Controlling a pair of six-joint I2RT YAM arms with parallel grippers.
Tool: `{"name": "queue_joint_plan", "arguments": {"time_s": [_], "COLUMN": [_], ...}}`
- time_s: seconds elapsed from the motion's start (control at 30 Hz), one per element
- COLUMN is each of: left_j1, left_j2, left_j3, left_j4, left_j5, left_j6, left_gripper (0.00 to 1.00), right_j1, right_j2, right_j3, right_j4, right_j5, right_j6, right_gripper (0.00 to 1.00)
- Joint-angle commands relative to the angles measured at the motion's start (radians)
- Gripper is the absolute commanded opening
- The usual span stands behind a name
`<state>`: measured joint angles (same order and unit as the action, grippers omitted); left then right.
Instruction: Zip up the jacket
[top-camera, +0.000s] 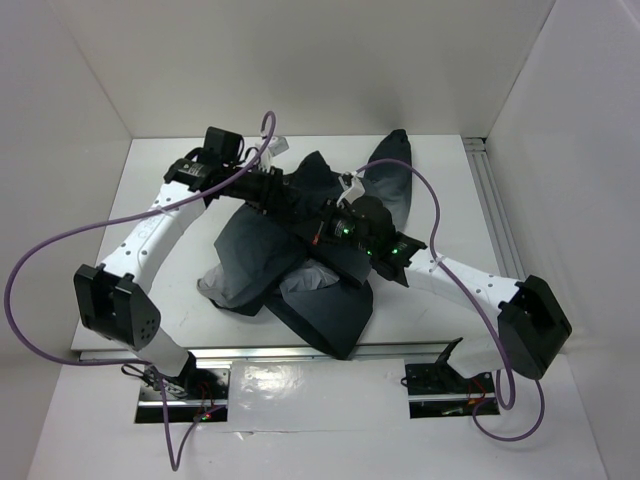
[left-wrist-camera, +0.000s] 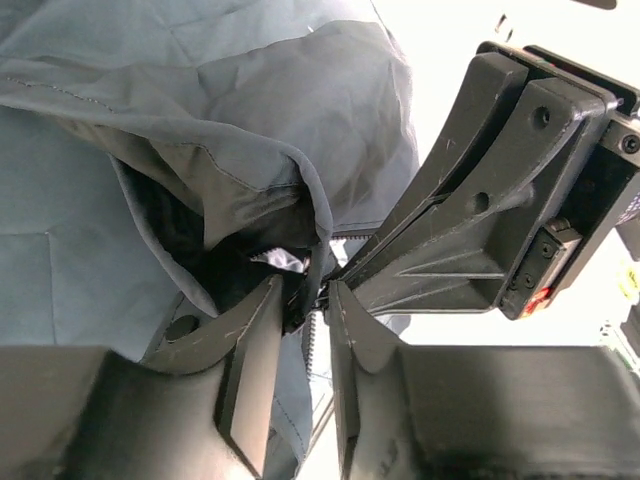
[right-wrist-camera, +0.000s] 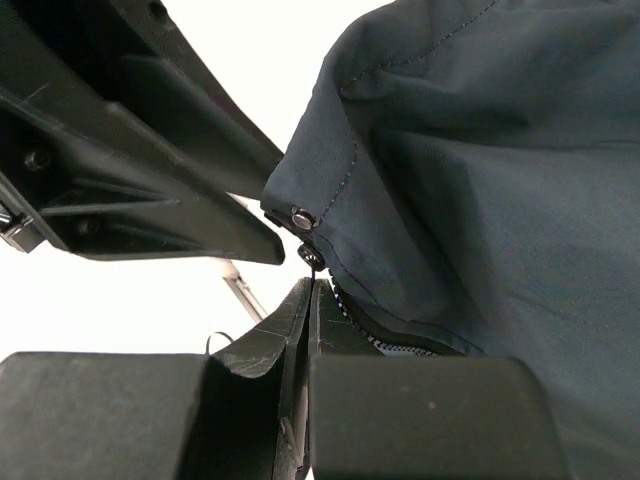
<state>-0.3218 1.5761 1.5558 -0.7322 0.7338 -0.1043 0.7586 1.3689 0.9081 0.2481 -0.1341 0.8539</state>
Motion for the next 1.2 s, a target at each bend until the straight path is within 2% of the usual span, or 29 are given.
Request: {"name": "queue_joint_plan", "arguments": {"time_s": [0.0, 0.07, 0.13, 0.17, 0.2, 0.23, 0.33, 0.37, 0.43, 0.47, 0.63, 0.87, 1.07, 1.17], "left_j1": [-0.003, -0.003, -0.003, -0.003, -0.003, -0.003, -0.003, -0.003, -0.003, -0.003, 0.006, 0.024, 0.024, 0.033], "left_j2": [0.010, 0.010, 0.010, 0.010, 0.010, 0.010, 0.010, 0.010, 0.010, 0.010, -0.008, -0.008, 0.025, 0.090], "left_j3": [0.016, 0.016, 0.016, 0.007, 0.007, 0.007, 0.007, 0.007, 0.007, 0.016, 0.027, 0.114, 0.340, 0.516], "left_j4": [-0.009, -0.009, -0.009, -0.009, -0.009, -0.009, -0.009, -0.009, -0.009, -0.018, -0.018, 0.030, -0.012, -0.050], "left_j5": [0.018, 0.007, 0.007, 0.021, 0.032, 0.032, 0.032, 0.032, 0.023, 0.022, -0.007, -0.100, -0.230, -0.278], "left_j6": [0.015, 0.015, 0.025, 0.025, 0.025, 0.025, 0.025, 0.025, 0.025, 0.025, 0.011, -0.109, -0.161, -0.170], "left_gripper": [0.43, 0.54, 0.54, 0.46, 0.46, 0.37, 0.30, 0.17, 0.03, 0.00, 0.00, 0.00, 0.00, 0.00], "right_j1": [-0.005, -0.005, -0.005, -0.014, -0.015, -0.015, -0.015, -0.015, -0.015, -0.015, -0.015, -0.015, -0.015, -0.015], "right_j2": [-0.034, -0.034, -0.034, -0.034, -0.034, -0.034, -0.043, -0.044, -0.044, -0.044, -0.054, -0.042, 0.030, 0.082], "right_j3": [0.014, 0.014, 0.014, 0.014, 0.014, 0.014, 0.014, 0.014, 0.014, 0.014, 0.024, 0.100, 0.279, 0.409], "right_j4": [-0.003, -0.003, -0.003, -0.003, -0.003, -0.003, -0.003, -0.003, -0.003, -0.003, -0.012, -0.046, -0.127, -0.165], "right_j5": [0.011, 0.011, 0.011, 0.011, 0.011, 0.011, 0.011, 0.011, 0.011, 0.011, 0.011, 0.021, 0.030, 0.053], "right_j6": [-0.013, -0.013, -0.013, -0.013, -0.013, -0.013, -0.013, -0.013, -0.013, -0.013, -0.024, -0.035, -0.016, -0.026], "right_gripper": [0.00, 0.00, 0.00, 0.00, 0.00, 0.00, 0.00, 0.00, 0.00, 0.00, 0.00, 0.00, 0.00, 0.00]}}
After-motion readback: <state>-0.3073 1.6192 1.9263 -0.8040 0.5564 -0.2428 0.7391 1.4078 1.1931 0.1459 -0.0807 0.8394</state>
